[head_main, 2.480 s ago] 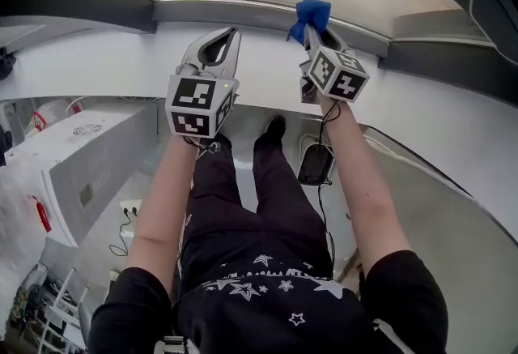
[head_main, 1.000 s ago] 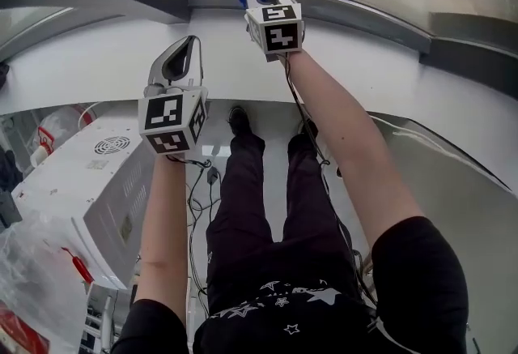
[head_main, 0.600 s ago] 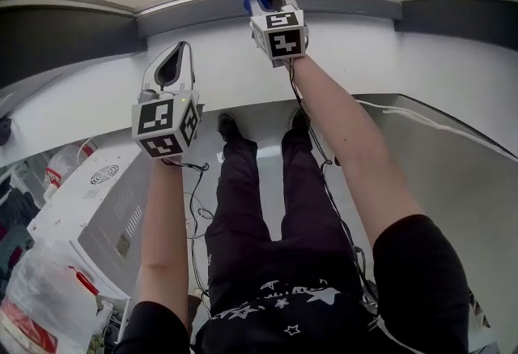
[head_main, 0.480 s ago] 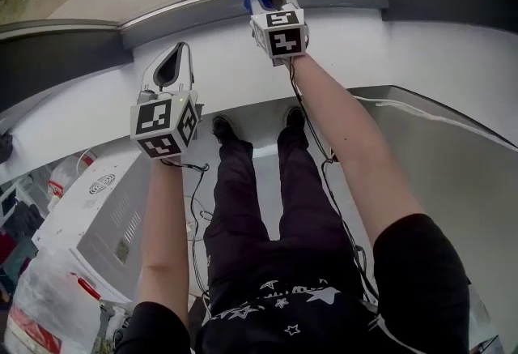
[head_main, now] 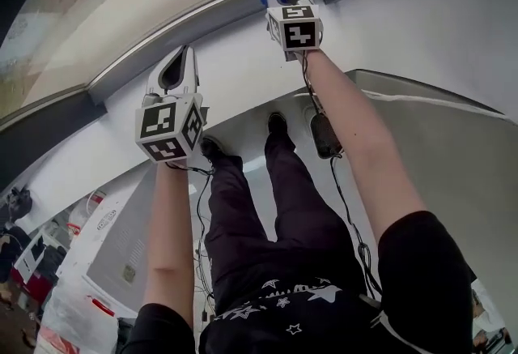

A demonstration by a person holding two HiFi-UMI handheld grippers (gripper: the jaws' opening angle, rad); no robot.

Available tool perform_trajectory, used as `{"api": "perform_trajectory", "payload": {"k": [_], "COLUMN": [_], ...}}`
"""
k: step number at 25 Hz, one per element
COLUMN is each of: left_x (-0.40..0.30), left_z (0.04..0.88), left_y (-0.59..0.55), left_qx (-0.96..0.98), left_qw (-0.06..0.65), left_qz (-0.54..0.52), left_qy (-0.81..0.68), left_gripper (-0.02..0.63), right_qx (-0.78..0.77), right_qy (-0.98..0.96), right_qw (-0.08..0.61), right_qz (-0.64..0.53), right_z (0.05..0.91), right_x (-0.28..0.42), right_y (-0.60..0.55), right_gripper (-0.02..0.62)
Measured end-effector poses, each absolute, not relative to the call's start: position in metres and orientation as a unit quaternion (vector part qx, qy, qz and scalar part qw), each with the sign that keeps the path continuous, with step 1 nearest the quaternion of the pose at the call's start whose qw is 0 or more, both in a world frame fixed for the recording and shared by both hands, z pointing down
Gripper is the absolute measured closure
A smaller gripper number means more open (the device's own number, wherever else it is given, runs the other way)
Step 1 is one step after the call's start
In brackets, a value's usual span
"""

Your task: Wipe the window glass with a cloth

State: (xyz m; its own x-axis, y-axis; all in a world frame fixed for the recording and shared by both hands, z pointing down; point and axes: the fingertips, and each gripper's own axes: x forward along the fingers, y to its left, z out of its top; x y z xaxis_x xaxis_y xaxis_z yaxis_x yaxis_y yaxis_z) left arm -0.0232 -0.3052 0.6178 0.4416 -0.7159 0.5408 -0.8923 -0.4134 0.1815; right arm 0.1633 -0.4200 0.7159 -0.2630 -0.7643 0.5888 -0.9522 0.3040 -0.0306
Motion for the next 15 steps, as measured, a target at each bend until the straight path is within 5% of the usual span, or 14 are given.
{"api": "perform_trajectory", "payload": {"k": [15], "left_x": [0.078], "left_z": [0.581], "left_y": [-0.3], "left_qx": [0.83], "left_qw": [0.212], "left_qz": [0.175], "left_qy": [-0.486], "left_gripper": [0.597], "right_qx": [0.6], "right_qy": [-0.747], "right_qw": [0.196], "right_qz": [0.208], "right_z": [0.672], "right_x": [0.284], "right_y": [-0.411], "right_gripper": [0.522]}}
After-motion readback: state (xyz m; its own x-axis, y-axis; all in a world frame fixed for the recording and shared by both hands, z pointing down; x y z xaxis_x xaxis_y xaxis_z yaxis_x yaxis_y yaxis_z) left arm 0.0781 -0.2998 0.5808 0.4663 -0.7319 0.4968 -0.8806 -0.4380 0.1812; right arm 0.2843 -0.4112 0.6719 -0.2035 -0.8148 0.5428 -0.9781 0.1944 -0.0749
